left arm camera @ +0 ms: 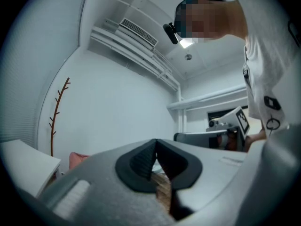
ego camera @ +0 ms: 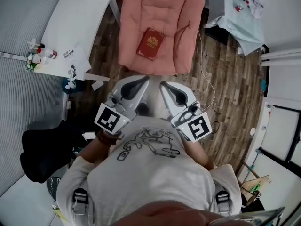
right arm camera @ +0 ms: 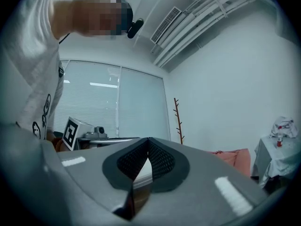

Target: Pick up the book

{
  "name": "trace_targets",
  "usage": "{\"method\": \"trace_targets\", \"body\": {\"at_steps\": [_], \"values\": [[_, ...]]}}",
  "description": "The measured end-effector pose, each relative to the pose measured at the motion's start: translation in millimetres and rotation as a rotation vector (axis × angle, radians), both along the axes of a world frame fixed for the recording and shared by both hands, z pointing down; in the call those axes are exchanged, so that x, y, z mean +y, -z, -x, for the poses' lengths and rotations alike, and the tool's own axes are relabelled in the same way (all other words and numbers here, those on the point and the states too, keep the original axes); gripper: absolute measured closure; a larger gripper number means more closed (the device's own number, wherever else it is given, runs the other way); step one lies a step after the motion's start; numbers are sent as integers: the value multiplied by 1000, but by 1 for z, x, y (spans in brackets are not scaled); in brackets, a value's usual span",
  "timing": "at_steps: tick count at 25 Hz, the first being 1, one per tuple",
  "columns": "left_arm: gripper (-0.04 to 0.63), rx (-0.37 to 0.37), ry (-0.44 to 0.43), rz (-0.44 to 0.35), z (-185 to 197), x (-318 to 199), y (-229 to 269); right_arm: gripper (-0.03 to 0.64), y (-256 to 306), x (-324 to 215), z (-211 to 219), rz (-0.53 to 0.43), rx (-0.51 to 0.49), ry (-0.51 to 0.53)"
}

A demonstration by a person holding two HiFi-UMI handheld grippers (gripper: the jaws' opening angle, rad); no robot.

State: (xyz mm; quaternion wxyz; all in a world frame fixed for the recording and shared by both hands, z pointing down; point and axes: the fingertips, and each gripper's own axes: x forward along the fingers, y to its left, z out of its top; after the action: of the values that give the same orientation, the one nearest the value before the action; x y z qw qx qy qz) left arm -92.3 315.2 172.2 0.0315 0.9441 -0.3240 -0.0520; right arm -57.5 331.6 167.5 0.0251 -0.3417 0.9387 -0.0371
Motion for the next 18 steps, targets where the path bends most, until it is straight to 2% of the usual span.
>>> {"method": "trace_targets", "body": {"at_steps": [7, 18], "values": [[592, -5, -11, 12, 28, -51, -6, 611, -6, -50, 27, 14, 6, -6], [592, -6, -37, 45, 36, -89, -20, 611, -18, -90, 31, 45, 17, -47]]}}
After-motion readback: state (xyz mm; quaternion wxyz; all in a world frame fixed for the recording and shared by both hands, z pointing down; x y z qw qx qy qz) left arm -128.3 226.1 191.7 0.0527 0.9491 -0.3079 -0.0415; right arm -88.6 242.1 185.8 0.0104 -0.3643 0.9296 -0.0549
